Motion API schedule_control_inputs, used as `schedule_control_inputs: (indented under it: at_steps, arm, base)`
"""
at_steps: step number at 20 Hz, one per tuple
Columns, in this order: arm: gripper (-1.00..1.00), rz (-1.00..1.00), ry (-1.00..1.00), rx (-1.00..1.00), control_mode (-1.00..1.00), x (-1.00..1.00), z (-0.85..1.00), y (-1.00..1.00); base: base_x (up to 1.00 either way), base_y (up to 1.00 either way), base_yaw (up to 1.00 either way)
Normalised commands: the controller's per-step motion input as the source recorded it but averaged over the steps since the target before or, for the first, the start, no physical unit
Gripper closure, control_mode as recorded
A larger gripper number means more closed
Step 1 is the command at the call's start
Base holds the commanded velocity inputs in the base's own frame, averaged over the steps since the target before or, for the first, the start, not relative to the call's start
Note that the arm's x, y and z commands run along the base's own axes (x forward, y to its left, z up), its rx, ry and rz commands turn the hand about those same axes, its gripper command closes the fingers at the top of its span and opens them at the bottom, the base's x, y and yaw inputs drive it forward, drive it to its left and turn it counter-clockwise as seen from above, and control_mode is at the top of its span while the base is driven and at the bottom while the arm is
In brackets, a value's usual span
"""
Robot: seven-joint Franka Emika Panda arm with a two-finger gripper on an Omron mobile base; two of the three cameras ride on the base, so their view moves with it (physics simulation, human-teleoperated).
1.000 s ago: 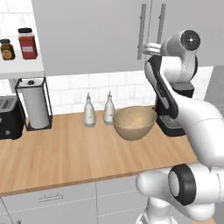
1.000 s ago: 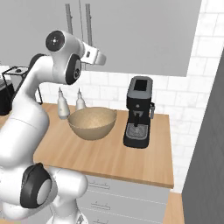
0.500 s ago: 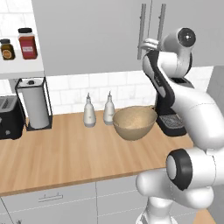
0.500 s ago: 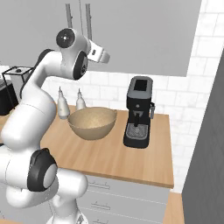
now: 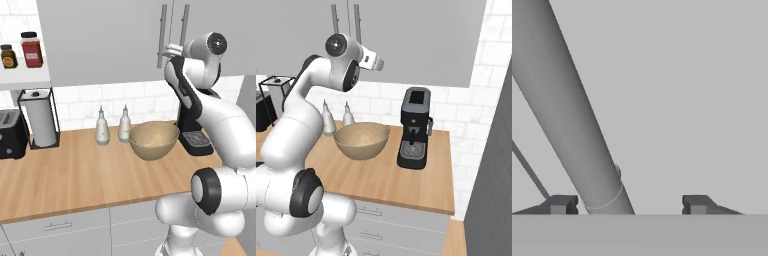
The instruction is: Open the cabinet, pick up the bread from the cabinet and place it in the basket. Then move the basket to the dining counter.
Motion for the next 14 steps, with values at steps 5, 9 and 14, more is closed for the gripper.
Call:
schedule_control_inputs:
  at_steps: [5, 9, 14]
  arm:
    - [1.00, 0.00, -0.01, 0.01, -1.00, -0.05, 0.00, -0.10]
    - [1.00, 0.00, -0.12, 0.00, -1.00, -0.60, 0.04, -0.28]
    - [1.00, 0.00, -0.11, 0.00, -1.00, -0.95, 0.20, -0.44]
  base:
    - [0.00, 0.00, 0.00]
    - [0.00, 0.00, 0.00]
    - [0.00, 0.00, 0.00]
